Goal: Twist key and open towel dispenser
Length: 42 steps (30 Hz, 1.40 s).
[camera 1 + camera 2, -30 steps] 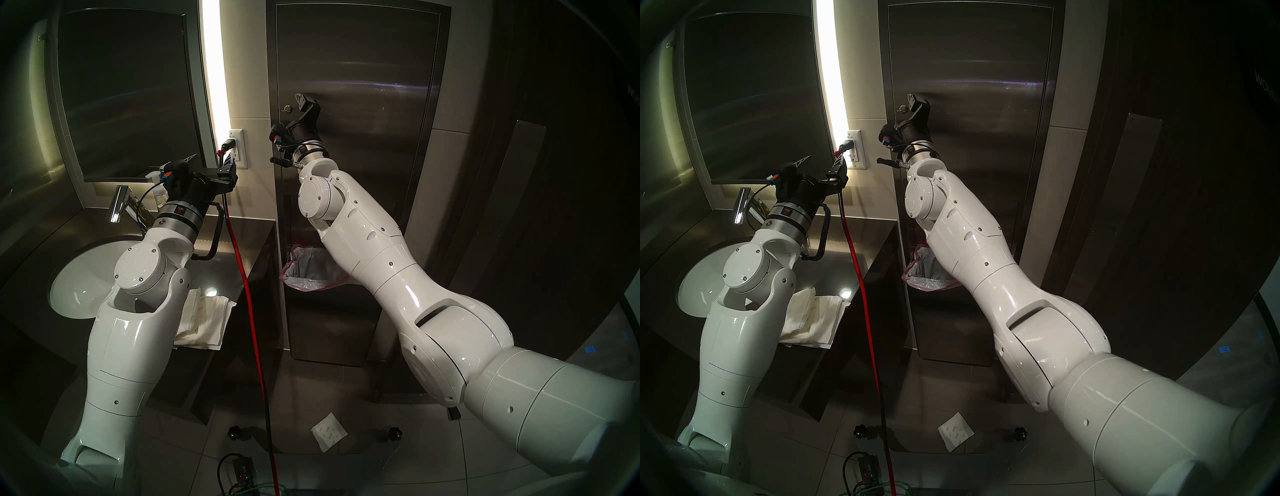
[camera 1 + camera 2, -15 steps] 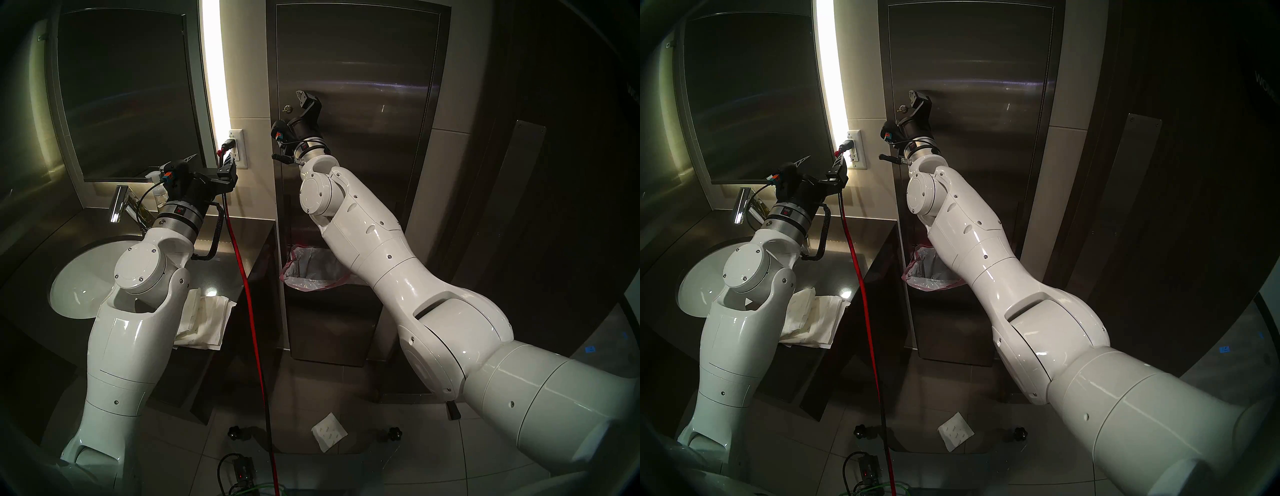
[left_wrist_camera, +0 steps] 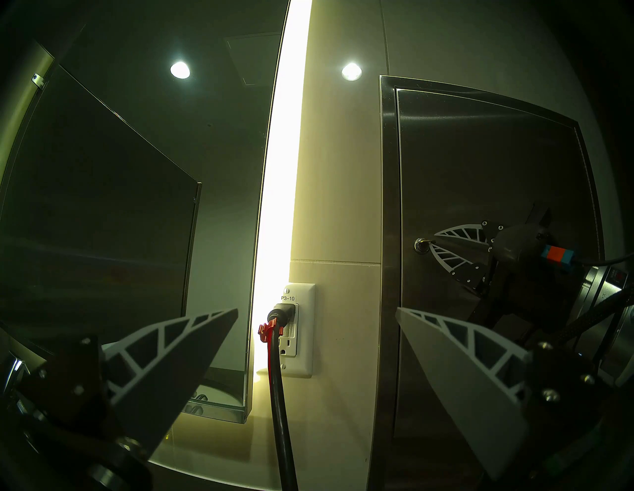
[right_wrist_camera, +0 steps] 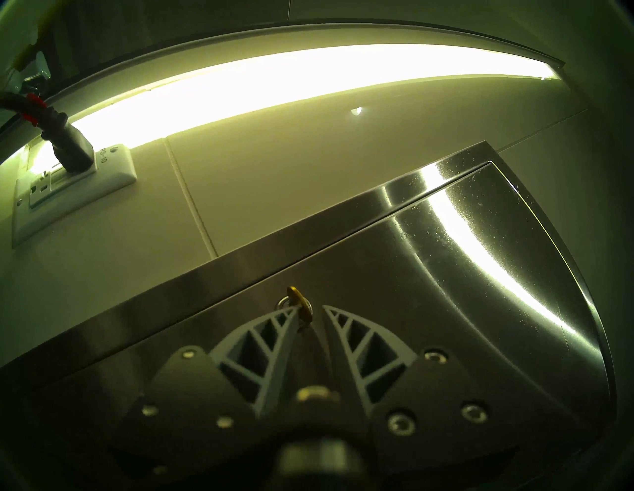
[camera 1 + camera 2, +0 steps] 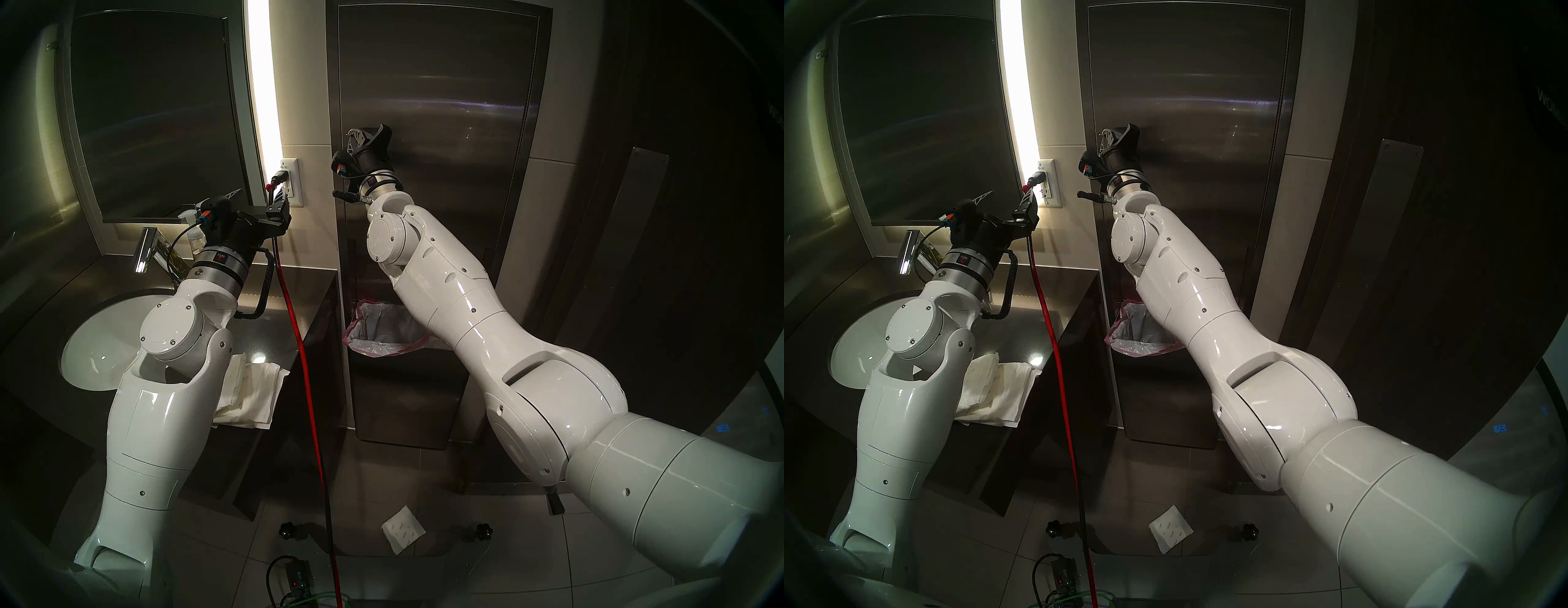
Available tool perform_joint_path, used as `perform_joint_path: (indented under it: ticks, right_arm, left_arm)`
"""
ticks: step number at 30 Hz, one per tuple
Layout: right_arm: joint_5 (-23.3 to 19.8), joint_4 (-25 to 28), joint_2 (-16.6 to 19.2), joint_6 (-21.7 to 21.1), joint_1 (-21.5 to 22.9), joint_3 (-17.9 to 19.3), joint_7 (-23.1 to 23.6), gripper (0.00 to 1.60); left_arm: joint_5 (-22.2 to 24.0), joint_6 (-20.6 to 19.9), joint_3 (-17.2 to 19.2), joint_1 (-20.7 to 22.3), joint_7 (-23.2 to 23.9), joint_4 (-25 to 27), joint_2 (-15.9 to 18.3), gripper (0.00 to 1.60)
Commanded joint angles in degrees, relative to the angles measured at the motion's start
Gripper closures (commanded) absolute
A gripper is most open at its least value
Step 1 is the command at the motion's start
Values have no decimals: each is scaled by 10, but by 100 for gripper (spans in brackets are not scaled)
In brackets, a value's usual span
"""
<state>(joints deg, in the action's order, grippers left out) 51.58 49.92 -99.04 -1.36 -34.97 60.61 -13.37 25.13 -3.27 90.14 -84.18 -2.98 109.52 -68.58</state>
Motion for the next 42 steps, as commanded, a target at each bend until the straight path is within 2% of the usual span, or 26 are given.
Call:
perform_joint_path:
  ticks: [1, 3, 8, 9, 10, 11, 12, 18, 20, 23, 24, 26, 27, 28, 31, 33, 42]
  right_arm:
    - [1, -4, -5, 8, 24, 4, -12, 52]
    - [2, -13, -5, 16, 30, 5, -15, 13]
    - [2, -29, -9, 22, 40, 8, -18, 14]
    - [2, -30, -9, 24, 41, 8, -18, 21]
    - [2, -30, -9, 24, 41, 8, -18, 21]
    - [3, -35, -9, 29, 44, 8, -18, 61]
    - [3, -37, -10, 30, 45, 8, -19, 82]
    - [5, -48, -12, 38, 51, 9, -19, 80]
    - [6, -51, -12, 41, 52, 9, -20, 99]
    - [7, -56, -13, 44, 55, 10, -22, 109]
    - [7, -58, -14, 45, 56, 10, -22, 105]
    - [8, -62, -15, 47, 59, 11, -23, 82]
    - [9, -64, -15, 49, 60, 10, -24, 55]
    - [9, -65, -16, 50, 61, 11, -24, 76]
    - [10, -69, -17, 53, 62, 13, -28, 109]
    - [11, -72, -18, 54, 64, 14, -31, 160]
    - [7, -75, -23, 58, 63, 26, -40, 160]
  left_arm:
    - [-1, 5, 1, 7, -1, 5, -1, 0]
    - [-1, 5, 1, 7, -1, 5, -1, 0]
    - [0, 5, 1, 7, -1, 5, -1, 0]
    - [0, 5, 1, 7, -1, 5, -1, 0]
    - [0, 5, 1, 7, -1, 5, -1, 0]
    - [0, 5, 1, 7, -1, 5, -1, 0]
    - [0, 5, 1, 7, -1, 5, -1, 0]
    - [0, 5, 1, 7, -1, 5, 0, 0]
    - [0, 5, 1, 7, -1, 5, 0, 0]
    - [0, 5, 1, 7, -1, 5, 0, 0]
    - [0, 5, 1, 7, -1, 5, 0, 0]
    - [0, 5, 1, 7, -1, 5, 0, 0]
    - [0, 5, 1, 7, -1, 5, 0, 0]
    - [0, 5, 1, 7, -1, 5, 0, 0]
    - [0, 5, 1, 7, -1, 5, 0, 0]
    - [0, 5, 1, 7, -1, 5, 0, 0]
    - [0, 5, 1, 7, -2, 5, 0, 0]
